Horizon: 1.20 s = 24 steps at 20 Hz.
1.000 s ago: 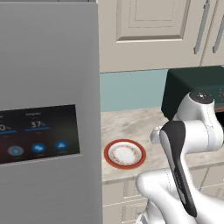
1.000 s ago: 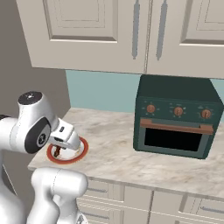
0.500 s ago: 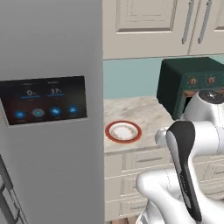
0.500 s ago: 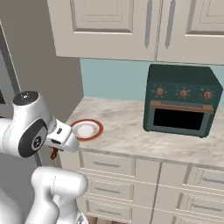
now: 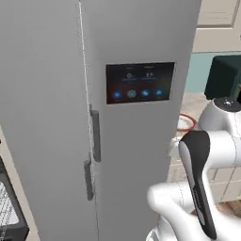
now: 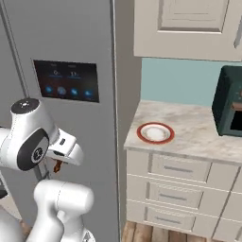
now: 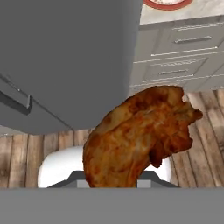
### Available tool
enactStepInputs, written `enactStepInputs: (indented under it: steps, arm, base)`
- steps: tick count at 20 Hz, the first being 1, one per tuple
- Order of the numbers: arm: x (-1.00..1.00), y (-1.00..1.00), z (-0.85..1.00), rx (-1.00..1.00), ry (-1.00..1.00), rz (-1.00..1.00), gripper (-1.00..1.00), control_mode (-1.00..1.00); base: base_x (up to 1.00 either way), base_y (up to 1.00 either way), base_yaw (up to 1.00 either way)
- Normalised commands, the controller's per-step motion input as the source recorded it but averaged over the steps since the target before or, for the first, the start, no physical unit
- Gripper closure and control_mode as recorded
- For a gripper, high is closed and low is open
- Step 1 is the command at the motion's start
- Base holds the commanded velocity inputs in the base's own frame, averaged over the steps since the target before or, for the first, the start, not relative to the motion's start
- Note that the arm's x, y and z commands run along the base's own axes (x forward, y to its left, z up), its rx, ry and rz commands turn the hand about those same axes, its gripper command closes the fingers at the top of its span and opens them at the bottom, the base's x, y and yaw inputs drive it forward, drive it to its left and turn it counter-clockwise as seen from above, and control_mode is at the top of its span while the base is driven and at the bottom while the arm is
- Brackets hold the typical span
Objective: Place the chicken drumstick on the bottom rack of the oven.
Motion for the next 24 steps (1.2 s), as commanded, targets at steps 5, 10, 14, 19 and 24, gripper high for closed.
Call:
enactStepInputs:
  steps: [5,10,14,19,24]
  arm:
    - [0.0,0.0,0.0,0.0,0.0,0.0,1.0,1.0]
    - [0.0,0.0,0.0,0.0,0.0,0.0,1.0,1.0]
    - [0.0,0.0,0.0,0.0,0.0,0.0,1.0,1.0]
    - [0.0,0.0,0.0,0.0,0.0,0.0,1.0,1.0]
    - [0.0,0.0,0.0,0.0,0.0,0.0,1.0,1.0]
  base:
    - [-0.02,0.98,0.26]
    - [0.29,0.95,0.28]
    - [0.72,0.51,0.06]
    - [0.59,0.2,0.0]
    - [0.54,0.39,0.0]
